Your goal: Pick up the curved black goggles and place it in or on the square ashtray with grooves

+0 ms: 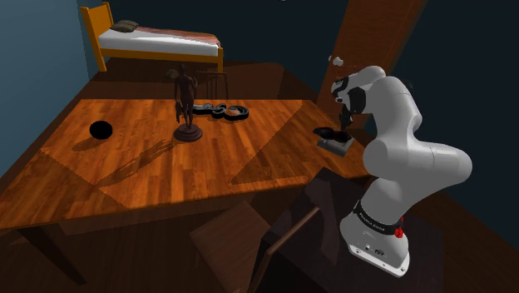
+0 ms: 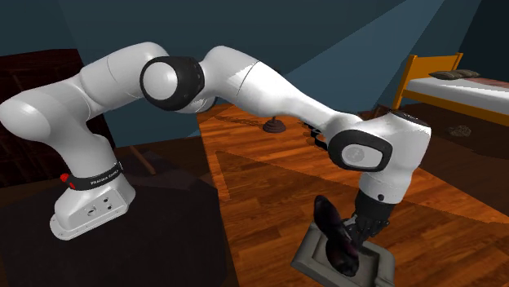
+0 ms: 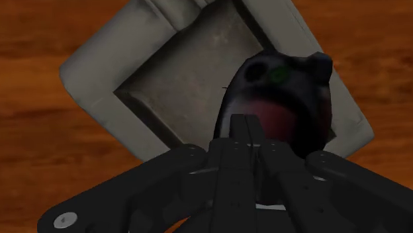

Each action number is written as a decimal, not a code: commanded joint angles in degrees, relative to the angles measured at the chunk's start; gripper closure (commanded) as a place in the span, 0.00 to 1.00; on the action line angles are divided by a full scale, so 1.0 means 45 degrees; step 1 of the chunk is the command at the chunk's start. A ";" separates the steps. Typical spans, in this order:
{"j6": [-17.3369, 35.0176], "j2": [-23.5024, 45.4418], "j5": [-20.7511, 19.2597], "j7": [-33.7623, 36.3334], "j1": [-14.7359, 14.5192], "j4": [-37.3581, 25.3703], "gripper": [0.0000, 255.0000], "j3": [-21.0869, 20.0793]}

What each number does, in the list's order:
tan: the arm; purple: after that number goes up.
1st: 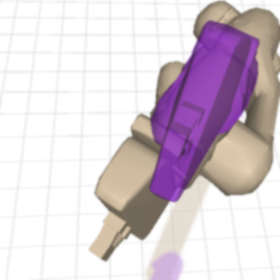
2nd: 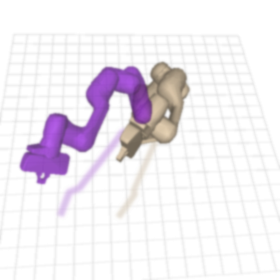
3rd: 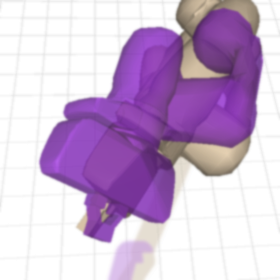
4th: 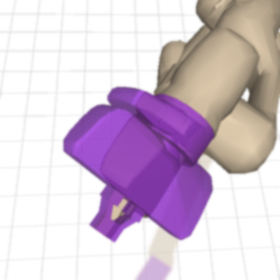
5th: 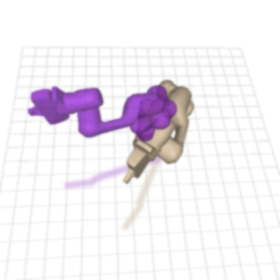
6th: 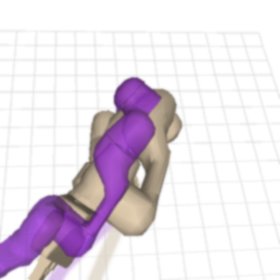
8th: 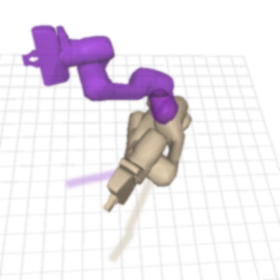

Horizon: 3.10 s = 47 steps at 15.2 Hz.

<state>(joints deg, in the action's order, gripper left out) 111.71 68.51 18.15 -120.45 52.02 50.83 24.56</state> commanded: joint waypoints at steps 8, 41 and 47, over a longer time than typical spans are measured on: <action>0.4028 -0.3231 0.2568 -0.0277 -0.0448 0.6312 0.00 -0.1141; 0.3636 -0.3733 0.2409 -0.0094 -0.0599 0.6413 1.00 -0.0991; 0.3090 -0.4402 0.2191 0.0069 -0.0726 0.6533 1.00 -0.0787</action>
<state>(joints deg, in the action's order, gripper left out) 126.14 48.99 28.18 -120.32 48.77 80.53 20.89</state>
